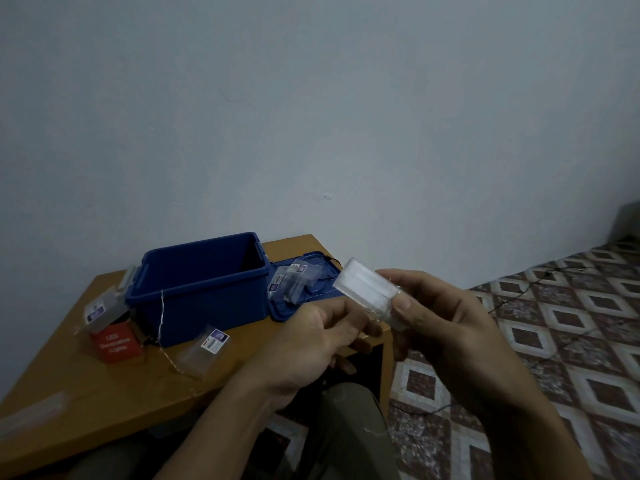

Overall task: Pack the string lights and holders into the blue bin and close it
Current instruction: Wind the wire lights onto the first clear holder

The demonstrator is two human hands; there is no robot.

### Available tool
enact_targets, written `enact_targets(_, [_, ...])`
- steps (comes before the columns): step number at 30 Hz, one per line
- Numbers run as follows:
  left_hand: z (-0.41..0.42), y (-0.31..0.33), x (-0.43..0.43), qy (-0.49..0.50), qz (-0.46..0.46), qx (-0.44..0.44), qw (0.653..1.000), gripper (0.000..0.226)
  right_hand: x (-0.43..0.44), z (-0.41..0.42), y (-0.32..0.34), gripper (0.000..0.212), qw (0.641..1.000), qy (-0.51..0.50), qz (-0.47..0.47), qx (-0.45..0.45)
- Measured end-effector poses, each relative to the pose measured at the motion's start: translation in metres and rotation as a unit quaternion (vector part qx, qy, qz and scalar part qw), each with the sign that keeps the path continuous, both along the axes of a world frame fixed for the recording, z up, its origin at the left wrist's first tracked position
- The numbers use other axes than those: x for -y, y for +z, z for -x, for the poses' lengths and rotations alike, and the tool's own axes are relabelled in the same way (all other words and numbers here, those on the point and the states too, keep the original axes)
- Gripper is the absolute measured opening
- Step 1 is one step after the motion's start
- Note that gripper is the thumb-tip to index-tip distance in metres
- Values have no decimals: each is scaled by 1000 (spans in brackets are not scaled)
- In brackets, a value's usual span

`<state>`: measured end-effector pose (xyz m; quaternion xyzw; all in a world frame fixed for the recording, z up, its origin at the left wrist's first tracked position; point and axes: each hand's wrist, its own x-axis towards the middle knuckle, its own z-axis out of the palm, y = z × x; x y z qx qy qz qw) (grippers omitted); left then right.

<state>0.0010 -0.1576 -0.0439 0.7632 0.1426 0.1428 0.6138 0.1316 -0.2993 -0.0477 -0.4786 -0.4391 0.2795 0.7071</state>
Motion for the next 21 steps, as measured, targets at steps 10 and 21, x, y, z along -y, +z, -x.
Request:
enact_targets(10, [-8, 19, -13, -43, -20, -35, 998, 30, 24, -6, 9, 27, 987, 155, 39, 31])
enact_targets(21, [-11, 49, 3, 42, -153, 25, 987, 36, 14, -7, 5, 23, 927, -94, 192, 309])
